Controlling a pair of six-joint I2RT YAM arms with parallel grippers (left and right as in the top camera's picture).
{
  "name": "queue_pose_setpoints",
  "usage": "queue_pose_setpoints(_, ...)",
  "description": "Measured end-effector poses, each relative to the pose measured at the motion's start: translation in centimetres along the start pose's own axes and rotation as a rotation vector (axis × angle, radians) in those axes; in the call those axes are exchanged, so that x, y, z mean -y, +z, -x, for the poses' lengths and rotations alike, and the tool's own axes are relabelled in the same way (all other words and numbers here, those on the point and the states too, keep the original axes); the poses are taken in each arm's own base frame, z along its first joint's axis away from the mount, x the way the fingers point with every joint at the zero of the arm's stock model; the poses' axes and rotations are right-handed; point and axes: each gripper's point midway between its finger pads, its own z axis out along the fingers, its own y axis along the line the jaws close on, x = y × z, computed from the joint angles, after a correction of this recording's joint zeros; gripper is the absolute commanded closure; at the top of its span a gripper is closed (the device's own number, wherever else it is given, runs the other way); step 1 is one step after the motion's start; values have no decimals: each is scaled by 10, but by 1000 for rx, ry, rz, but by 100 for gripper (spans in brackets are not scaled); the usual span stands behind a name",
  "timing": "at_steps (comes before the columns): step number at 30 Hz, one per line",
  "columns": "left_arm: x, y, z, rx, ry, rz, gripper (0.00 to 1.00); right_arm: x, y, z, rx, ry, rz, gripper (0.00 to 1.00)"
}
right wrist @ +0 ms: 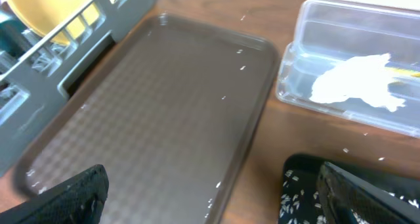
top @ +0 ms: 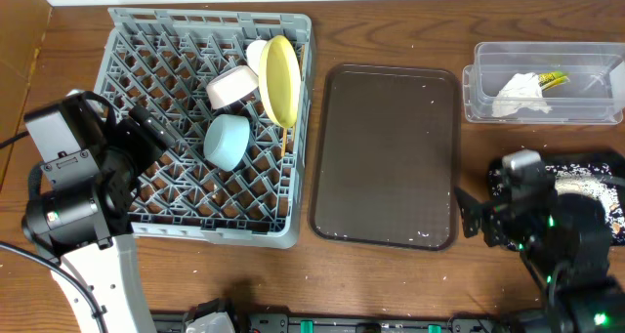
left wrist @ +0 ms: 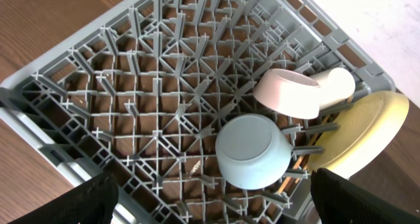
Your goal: Sort waste into correct bins and load items into the dishwasher
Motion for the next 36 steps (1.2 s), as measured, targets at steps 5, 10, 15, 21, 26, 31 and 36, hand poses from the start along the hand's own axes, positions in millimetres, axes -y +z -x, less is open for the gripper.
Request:
queue_pose_setpoints(5,0,0,0,1,0,0,6,15,-5,-4,197,0,-56,1)
queue_pose_setpoints(10,0,0,0,1,0,-1,5,23,-13,7,386,-27,-89,1)
queue_pose_setpoints(15,0,0,0,1,0,0,5,31,-15,12,515,-51,-126,1)
queue_pose_setpoints(21,0,0,0,1,0,0,5,44,-9,3,623,-67,-181,1)
queue_pose_setpoints(26,0,0,0,1,0,0,5,56,-10,1,627,-49,-242,1)
queue_pose_setpoints(31,0,0,0,1,0,-1,5,77,1,-27,504,11,-345,1)
queue_pose_setpoints(36,0,0,0,1,0,0,5,85,3,-37,452,-11,-402,1)
